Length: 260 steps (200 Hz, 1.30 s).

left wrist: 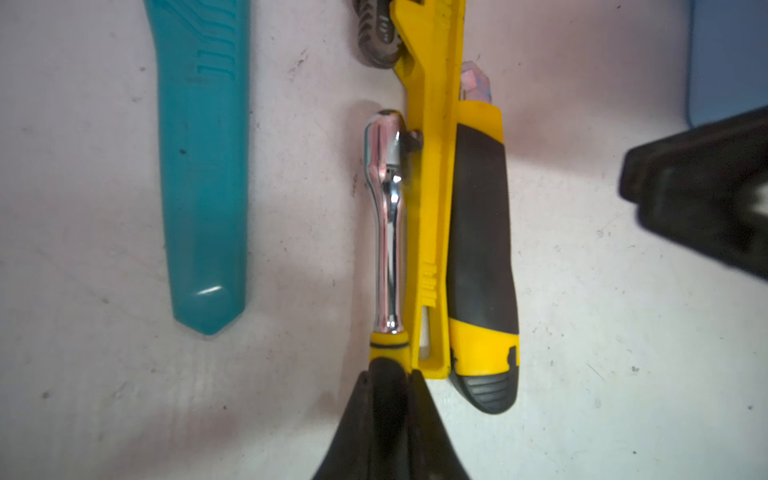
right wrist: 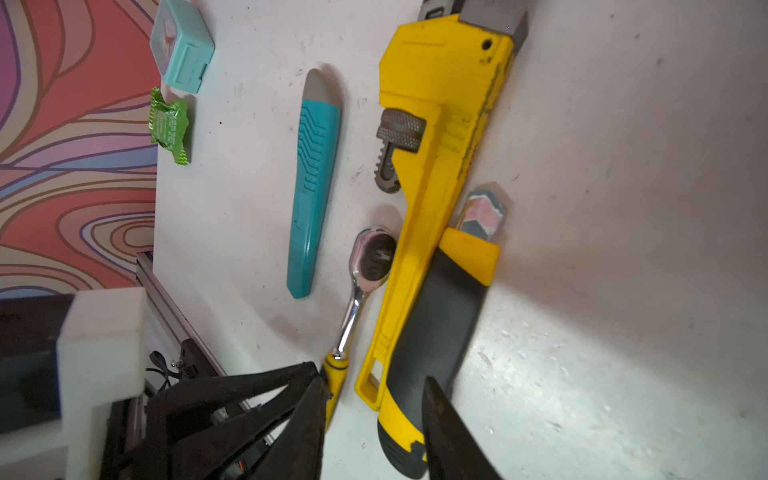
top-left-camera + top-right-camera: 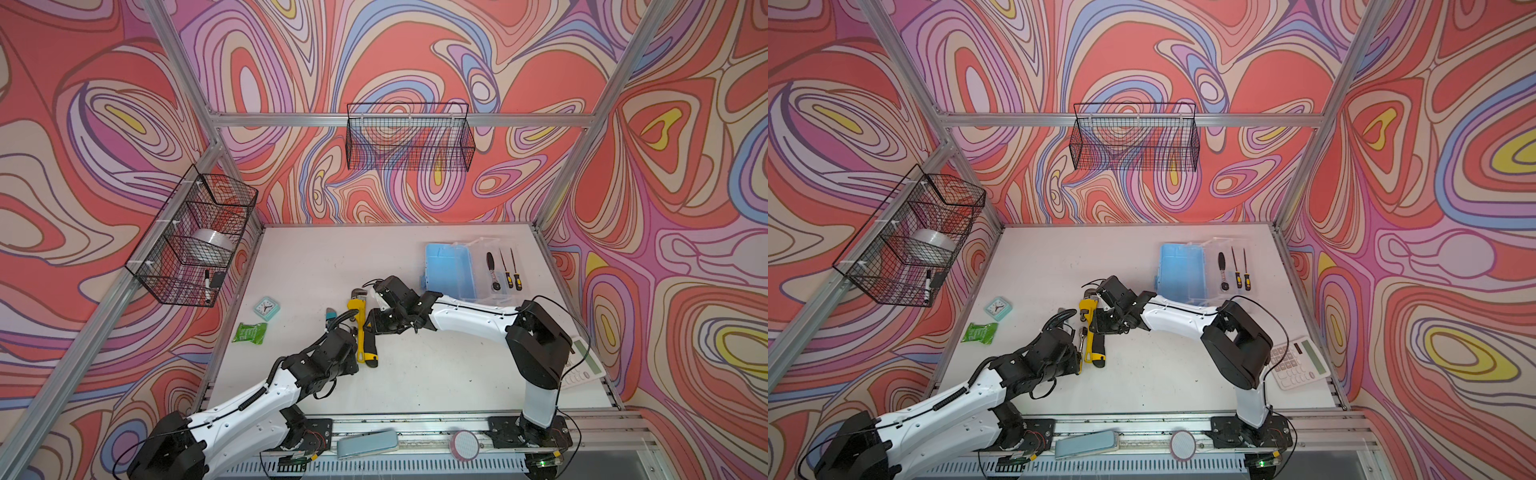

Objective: Pack the tool kit
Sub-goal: 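Move the right gripper across to the chrome ratchet beside the pipe wrench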

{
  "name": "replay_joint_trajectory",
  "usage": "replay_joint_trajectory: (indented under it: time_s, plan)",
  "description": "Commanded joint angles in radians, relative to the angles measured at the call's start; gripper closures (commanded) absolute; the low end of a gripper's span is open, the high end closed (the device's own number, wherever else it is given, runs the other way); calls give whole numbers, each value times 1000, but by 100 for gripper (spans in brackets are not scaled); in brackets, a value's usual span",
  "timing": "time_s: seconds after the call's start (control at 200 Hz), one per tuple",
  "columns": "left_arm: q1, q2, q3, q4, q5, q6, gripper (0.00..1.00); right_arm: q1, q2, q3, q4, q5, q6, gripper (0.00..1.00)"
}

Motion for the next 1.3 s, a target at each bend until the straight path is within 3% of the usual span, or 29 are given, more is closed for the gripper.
replay_joint_trajectory:
  time_s: [0.0, 0.371, 0.706, 1.021, 1.297]
  plan:
    - [-10, -2, -14, 55, 10, -25, 96, 23, 35, 33, 20, -28, 22, 61]
    - [-14, -54, -24, 12, -7, -42, 95, 44, 89, 63, -7, -32, 14, 62]
    - [-14, -248, -61, -168, -102, -98, 79, 95, 165, 159, -68, 17, -8, 64]
    - [-13, -311, -47, -288, -194, -133, 52, 121, 273, 277, -156, 78, -39, 65]
    - [-12, -323, -44, -320, -215, -131, 51, 141, 342, 357, -227, 131, -61, 65]
